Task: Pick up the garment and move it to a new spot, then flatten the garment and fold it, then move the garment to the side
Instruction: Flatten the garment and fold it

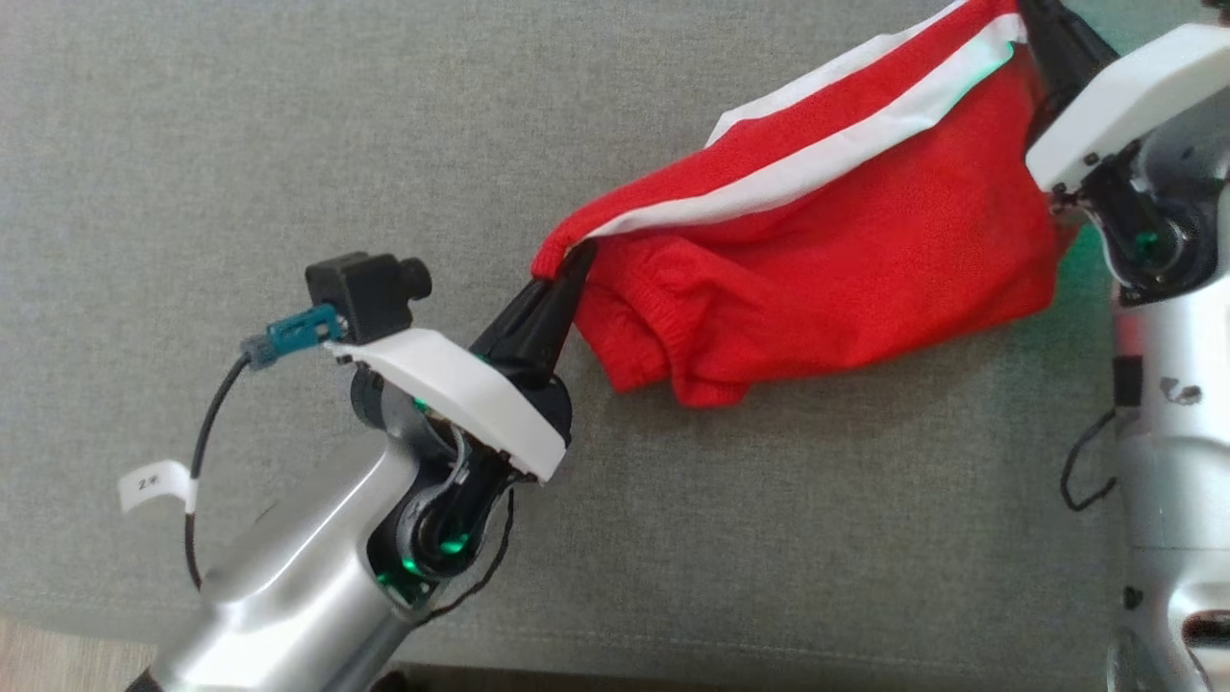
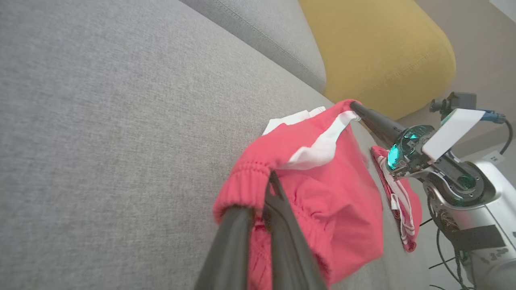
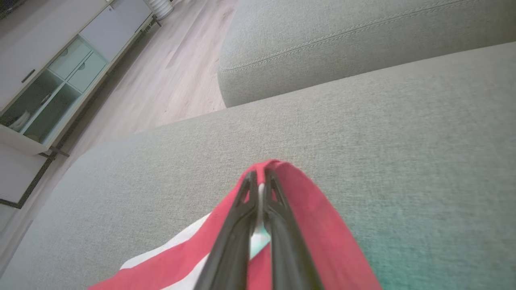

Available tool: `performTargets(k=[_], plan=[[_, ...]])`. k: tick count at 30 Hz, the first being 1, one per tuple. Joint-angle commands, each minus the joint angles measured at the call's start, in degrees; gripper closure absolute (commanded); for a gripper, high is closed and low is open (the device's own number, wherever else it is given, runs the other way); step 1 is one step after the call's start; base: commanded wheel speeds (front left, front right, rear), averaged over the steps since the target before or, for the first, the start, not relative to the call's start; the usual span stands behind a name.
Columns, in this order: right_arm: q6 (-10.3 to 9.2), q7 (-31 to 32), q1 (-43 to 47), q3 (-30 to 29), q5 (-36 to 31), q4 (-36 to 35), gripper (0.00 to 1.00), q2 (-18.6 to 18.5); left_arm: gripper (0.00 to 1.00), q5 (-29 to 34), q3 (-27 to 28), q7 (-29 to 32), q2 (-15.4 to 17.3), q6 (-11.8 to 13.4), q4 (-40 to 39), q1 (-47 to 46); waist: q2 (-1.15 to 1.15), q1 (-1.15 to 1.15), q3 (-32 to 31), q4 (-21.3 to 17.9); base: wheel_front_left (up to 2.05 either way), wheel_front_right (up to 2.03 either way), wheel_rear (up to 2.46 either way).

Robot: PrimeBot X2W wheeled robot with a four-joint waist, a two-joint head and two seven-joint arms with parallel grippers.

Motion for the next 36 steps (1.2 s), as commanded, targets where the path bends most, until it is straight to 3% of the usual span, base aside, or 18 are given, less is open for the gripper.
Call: performTargets(k=[1, 2, 3, 4, 5, 7, 8, 16, 24, 29, 36], plan=[[-0.04, -0.7, -2.4, 1.7, 0.4, -1.8, 1.0, 0.3, 1.0, 0.8, 1.9, -0.4, 1.1, 0.6, -1.3, -2.3, 0.0, 0.0, 1.3, -0.2, 0.0, 0.0, 0.0], [-0.04, -0.8, -2.5, 2.3, 0.6, -1.7, 0.82, 0.0, 1.0, 1.1, 2.0, -0.8, 0.9, 1.1, -1.0, -2.3, 0.0, 0.0, 1.4, -0.2, 0.0, 0.0, 0.0], [-0.04, -1.2, -2.3, 3.4, 0.6, -1.6, 0.13, -0.5, 1.0, 1.4, 2.1, -1.2, 0.8, 1.6, -0.6, -2.2, 0.0, 0.0, 1.0, -0.2, 0.0, 0.0, 0.0], [-0.04, -1.7, -1.9, 4.7, 0.7, -1.7, 0.0, -1.1, 0.78, 1.7, 1.9, -1.5, 0.8, 2.0, -0.1, -1.8, 0.0, 0.0, 0.5, -0.3, 0.0, 0.0, 0.0], [-0.04, -2.1, -1.5, 6.0, 0.9, -1.8, 0.0, -1.9, 0.64, 1.9, 1.7, -1.6, 0.8, 2.4, 0.1, -1.4, 0.0, 0.0, 0.2, -0.5, 0.0, 0.0, 0.0], [-0.04, -2.4, -0.9, 8.1, 1.7, -2.3, 0.0, -3.6, 0.03, 2.5, 1.1, -1.7, 1.0, 3.1, 0.2, -0.7, 0.0, 0.0, -0.1, -0.7, 0.0, 0.0, 0.0], [-0.04, -2.6, -0.8, 8.7, 2.0, -2.6, 0.0, -4.5, 0.0, 3.0, 0.9, -1.8, 1.2, 3.6, 0.3, -0.5, 0.0, 0.0, -0.1, -0.9, 0.0, 0.0, 0.0], [-0.04, -2.1, 0.6, 13.3, 0.2, -4.0, 0.0, -11.6, 0.0, 8.9, 2.3, -6.0, 3.6, 11.3, -1.8, 3.6, 0.0, 0.0, -1.5, -1.8, 0.0, 0.0, 0.0], [-0.04, 0.9, 1.9, 13.5, -2.0, 0.1, 0.0, -12.7, 0.0, 18.0, 5.2, -7.6, 1.7, 15.1, -4.7, 7.1, 0.0, 0.0, -2.1, 0.2, 0.0, 0.0, 0.0], [-0.04, 3.5, 2.2, 14.5, -3.4, 2.7, 0.0, -12.9, 0.0, 25.8, 7.7, -7.6, -0.9, 14.8, -6.0, 8.8, 0.0, 0.0, -2.6, 1.3, 0.0, 0.0, 0.0], [-0.04, 6.8, 2.4, 15.4, -3.0, 5.6, 0.0, -11.4, 0.0, 36.2, 12.4, -7.7, -5.5, 11.3, -6.0, 12.0, 0.0, 0.0, -2.8, 2.7, 0.0, 0.0, 0.0]])
